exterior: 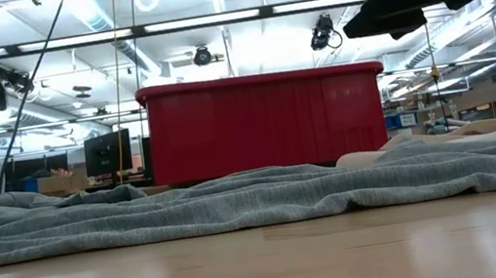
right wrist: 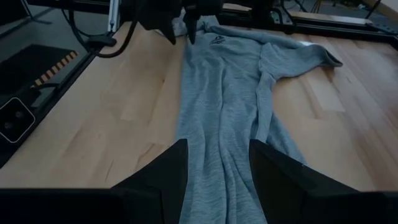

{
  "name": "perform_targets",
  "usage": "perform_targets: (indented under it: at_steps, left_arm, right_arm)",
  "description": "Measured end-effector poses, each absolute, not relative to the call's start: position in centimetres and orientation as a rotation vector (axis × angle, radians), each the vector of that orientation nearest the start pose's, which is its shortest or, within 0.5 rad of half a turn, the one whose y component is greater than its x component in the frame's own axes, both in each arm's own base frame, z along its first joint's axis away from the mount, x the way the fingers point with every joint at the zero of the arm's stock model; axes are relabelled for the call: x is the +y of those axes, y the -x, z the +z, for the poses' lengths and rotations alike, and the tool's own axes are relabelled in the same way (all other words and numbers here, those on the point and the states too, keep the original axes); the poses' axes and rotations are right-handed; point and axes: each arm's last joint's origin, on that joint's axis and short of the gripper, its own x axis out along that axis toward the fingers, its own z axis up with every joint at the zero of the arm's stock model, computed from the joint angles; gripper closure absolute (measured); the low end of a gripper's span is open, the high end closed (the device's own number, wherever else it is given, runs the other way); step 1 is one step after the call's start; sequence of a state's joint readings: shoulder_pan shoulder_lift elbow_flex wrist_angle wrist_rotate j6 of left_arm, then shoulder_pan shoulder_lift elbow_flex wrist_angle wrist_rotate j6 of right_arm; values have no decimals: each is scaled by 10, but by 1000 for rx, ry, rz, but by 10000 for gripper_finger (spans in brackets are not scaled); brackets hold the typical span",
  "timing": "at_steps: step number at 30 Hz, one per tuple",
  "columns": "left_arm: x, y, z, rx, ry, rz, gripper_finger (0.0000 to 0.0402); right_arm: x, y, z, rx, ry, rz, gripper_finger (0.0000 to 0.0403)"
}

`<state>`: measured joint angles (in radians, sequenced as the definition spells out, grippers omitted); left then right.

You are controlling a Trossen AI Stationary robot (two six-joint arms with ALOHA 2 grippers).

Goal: Fold Laundry from Bin
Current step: Fold the gray shirt

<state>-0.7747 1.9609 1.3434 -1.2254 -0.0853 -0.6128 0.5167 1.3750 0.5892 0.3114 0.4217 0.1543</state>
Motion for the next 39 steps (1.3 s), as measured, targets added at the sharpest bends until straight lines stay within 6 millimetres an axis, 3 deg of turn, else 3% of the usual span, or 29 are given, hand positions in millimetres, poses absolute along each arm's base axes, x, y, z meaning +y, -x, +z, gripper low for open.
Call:
perform_targets:
  at_steps: [17, 20, 25, 26, 28, 33, 39]
  left_arm:
    - [-232, -229, 133, 1825, -457, 116, 206]
    - [-232, -228, 133, 1834, -464, 121, 243]
    - [-228, -226, 133, 1875, -518, 130, 376]
    - [-226, -226, 135, 1884, -517, 137, 387]
    - [-222, -225, 143, 1905, -516, 153, 390]
    - [-213, -232, 186, 1844, -382, 186, 397]
    - [-198, -231, 229, 1695, -200, 235, 397]
  right_arm:
    - [122, -239, 188, 430, 62, 64, 225]
    - [122, -239, 188, 429, 62, 64, 225]
    - [123, -240, 190, 405, 53, 56, 225]
    - [124, -242, 190, 385, 46, 51, 225]
    - [127, -247, 187, 356, 63, 50, 226]
    - [144, -267, 162, 379, 138, 63, 227]
    - [172, -298, 136, 460, 363, -78, 227]
